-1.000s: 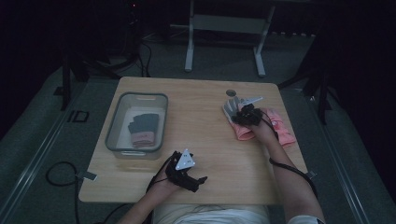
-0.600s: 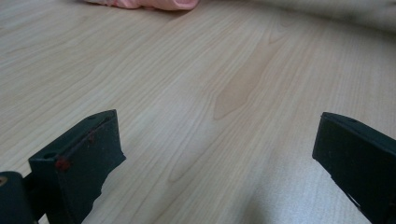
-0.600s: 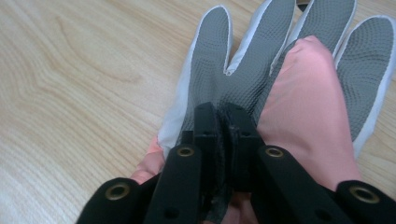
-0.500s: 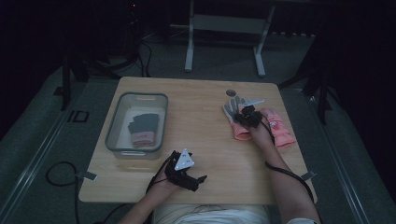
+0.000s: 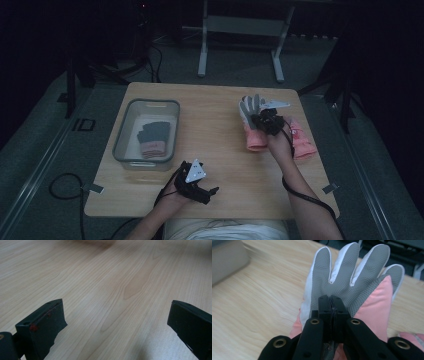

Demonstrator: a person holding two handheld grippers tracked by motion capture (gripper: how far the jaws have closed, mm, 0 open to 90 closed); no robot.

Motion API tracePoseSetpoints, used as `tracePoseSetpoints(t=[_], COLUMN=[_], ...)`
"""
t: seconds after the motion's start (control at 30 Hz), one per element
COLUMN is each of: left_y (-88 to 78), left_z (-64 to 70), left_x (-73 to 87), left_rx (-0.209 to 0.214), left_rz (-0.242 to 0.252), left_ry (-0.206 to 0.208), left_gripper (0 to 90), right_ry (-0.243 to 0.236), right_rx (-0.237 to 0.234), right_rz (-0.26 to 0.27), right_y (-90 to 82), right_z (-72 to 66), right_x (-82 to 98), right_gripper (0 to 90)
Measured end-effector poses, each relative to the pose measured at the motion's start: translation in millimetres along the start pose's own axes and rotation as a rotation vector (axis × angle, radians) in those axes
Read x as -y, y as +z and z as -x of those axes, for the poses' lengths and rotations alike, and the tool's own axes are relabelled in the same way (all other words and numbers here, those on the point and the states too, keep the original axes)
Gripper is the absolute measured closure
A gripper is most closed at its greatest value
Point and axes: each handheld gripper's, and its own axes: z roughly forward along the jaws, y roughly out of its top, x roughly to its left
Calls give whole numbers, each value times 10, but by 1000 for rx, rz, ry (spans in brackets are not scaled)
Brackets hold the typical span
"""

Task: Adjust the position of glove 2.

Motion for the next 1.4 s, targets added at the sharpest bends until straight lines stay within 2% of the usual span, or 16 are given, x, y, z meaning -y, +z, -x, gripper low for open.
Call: tracePoseSetpoints(t=[0.03, 0.07, 0.17, 0.2, 0.27, 0.33, 0.4, 0.5, 0.53, 0.63, 0.77, 0.8, 0.93, 1.1, 1.23, 1.4], left_y=[0, 2, 5, 7, 2, -6, -7, -2, -2, 0, -6, -16, -23, -16, -17, -13], left_z=[0, 5, 17, 17, 13, 3, -3, -2, -2, 2, 2, 5, -1, 11, 13, 18], left_x=[0, 2, 8, 11, 10, 8, 10, 13, 13, 14, 18, 17, 26, 31, 34, 37], left_rx=[0, -1, -1, 0, 0, -5, -9, -13, -13, -12, -11, -10, -7, -3, -3, -3], left_rz=[0, -1, -8, -5, -5, 4, 5, 5, 5, 3, 1, 9, 8, 5, 10, 8], left_ry=[0, 6, 22, 20, 18, 10, 7, 8, 8, 12, 11, 10, 10, 16, 16, 17], left_gripper=[10, 10, 10, 10, 10, 10, 10, 10, 10, 10, 10, 10, 10, 10, 10, 10], right_ry=[0, -6, 9, 9, 9, 21, 40, 34, 34, 36, 33, 35, 40, 82, 86, 116], right_rx=[0, 18, 26, 42, 42, 53, 59, 91, 91, 133, 139, 137, 130, 87, 56, 35], right_rz=[0, 8, 19, 17, 19, 19, 15, -4, -4, -37, -65, -93, -129, -158, -180, -175], right_y=[0, -126, -235, -332, -369, -496, -550, -553, -553, -446, -312, -189, 8, 225, 352, 411], right_z=[0, -94, -177, -285, -324, -485, -584, -738, -738, -869, -954, -999, -1056, -1061, -1080, -1050], right_x=[0, -26, -28, -18, -11, 30, 68, 105, 105, 149, 208, 265, 343, 419, 484, 543], right_gripper=[884, 884, 885, 885, 885, 885, 885, 885, 885, 885, 885, 885, 884, 882, 880, 867])
